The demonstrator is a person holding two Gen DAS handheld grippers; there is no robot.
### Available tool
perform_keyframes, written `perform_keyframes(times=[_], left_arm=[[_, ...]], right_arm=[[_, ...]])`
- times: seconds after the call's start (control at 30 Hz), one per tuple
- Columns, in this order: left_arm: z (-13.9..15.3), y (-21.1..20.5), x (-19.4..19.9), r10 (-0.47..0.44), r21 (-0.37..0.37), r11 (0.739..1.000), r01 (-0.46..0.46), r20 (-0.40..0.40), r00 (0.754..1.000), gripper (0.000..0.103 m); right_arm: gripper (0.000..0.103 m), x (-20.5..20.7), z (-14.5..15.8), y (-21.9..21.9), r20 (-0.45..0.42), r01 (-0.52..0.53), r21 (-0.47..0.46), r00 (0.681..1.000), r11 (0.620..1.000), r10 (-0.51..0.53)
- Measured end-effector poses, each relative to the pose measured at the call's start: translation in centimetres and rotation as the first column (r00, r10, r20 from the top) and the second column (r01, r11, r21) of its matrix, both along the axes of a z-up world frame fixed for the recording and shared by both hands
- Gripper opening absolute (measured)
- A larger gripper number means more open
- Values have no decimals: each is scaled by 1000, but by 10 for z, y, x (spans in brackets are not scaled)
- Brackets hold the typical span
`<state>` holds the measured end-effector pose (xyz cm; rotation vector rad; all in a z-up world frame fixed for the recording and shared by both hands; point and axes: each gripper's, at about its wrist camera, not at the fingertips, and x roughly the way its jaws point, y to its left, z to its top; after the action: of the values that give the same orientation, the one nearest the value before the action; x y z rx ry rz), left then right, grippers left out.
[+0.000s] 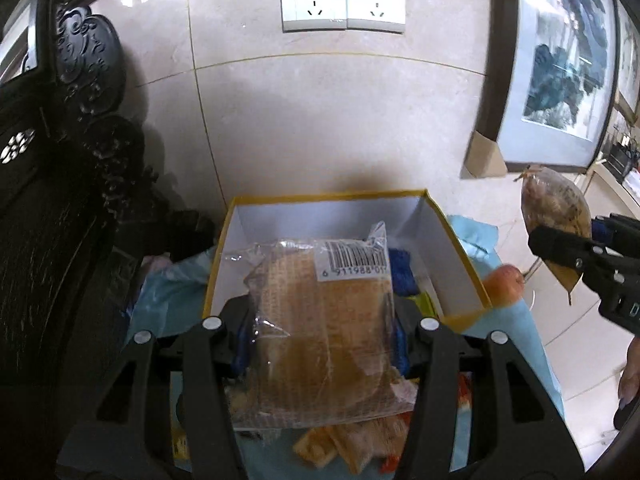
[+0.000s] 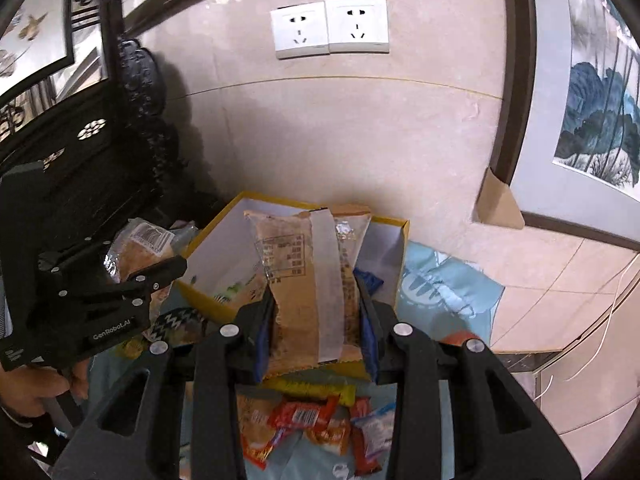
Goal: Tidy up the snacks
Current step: 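Lift both held bread packets and carry them over the yellow box, then open both grippers to drop the bread packets into the yellow box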
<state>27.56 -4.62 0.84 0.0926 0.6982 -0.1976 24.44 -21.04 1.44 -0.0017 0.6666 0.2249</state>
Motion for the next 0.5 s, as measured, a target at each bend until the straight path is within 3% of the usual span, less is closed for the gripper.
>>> perform_keyframes(times=[0.13,0.3,0.33,0.37,0.4,0.43,0.47,0.5], left_arm=[[-5,1,29,17,-32,999,-18,-29,999,53],[-16,-3,44,16,-18,1000,-17,-44,999,54],[-20,-2,48,23,-18,1000,-24,-50,998,58],[-25,-2,51,31,-34,999,-34,-62,998,81],[-29,-2,54,42,-45,998,-46,-74,996,91],[-33,-1,57,58,-45,997,-62,-77,995,98],[-36,0,59,72,-41,996,-75,-76,995,98],[-37,0,59,61,-42,997,-65,-85,995,98]], right_arm=[[36,23,-6,6,-13,-1,-23,1000,1000,1],[36,42,-20,11,-38,-5,-54,999,999,3],[37,45,-24,12,-37,-3,-57,999,998,1],[39,50,-28,12,-40,3,-59,999,998,-5],[44,59,-36,12,-71,20,-67,997,998,-25],[57,65,-42,13,-91,42,-92,995,995,-51],[64,68,-45,15,-91,59,-127,993,990,-71],[64,67,-46,18,-79,57,-158,994,986,-70]])
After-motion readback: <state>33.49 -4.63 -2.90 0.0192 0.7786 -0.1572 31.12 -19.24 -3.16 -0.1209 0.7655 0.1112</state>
